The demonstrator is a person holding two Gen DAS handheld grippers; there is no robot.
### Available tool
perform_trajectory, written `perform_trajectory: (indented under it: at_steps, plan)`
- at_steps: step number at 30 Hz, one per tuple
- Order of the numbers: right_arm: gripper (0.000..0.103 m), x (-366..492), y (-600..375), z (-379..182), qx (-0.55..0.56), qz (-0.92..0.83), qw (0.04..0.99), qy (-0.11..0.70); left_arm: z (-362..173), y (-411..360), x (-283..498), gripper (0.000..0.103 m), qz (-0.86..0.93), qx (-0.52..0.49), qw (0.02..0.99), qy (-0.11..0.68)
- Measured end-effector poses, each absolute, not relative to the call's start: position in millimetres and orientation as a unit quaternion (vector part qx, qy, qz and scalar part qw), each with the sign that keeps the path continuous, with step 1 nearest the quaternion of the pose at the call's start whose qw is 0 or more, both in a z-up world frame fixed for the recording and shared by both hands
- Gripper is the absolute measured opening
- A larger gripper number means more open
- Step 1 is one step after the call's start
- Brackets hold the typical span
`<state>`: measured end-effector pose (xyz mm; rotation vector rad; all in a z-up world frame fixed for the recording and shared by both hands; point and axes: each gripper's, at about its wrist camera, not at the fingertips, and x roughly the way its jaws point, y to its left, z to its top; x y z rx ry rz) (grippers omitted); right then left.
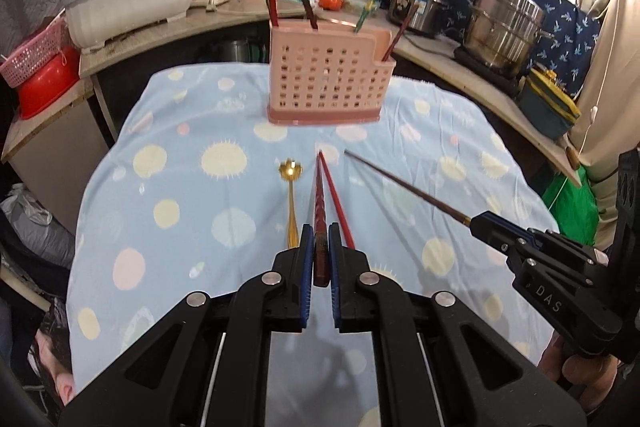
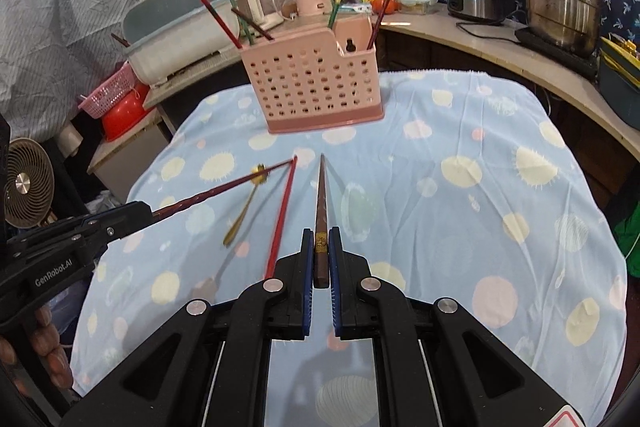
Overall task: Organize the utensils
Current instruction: 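Lift both chopsticks and carry them over the pink holder with both tools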
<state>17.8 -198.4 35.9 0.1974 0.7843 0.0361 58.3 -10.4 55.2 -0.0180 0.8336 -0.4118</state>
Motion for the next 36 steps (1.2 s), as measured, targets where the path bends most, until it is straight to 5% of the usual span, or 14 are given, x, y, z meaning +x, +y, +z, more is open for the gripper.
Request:
perform_trajectory:
  at_steps: [36]
  plan:
    - [0.007,133,-235,195,0.100,0.027,0.968,0.227,226,-46,172,0.007,-0.212,-0.013,0.949,0.231]
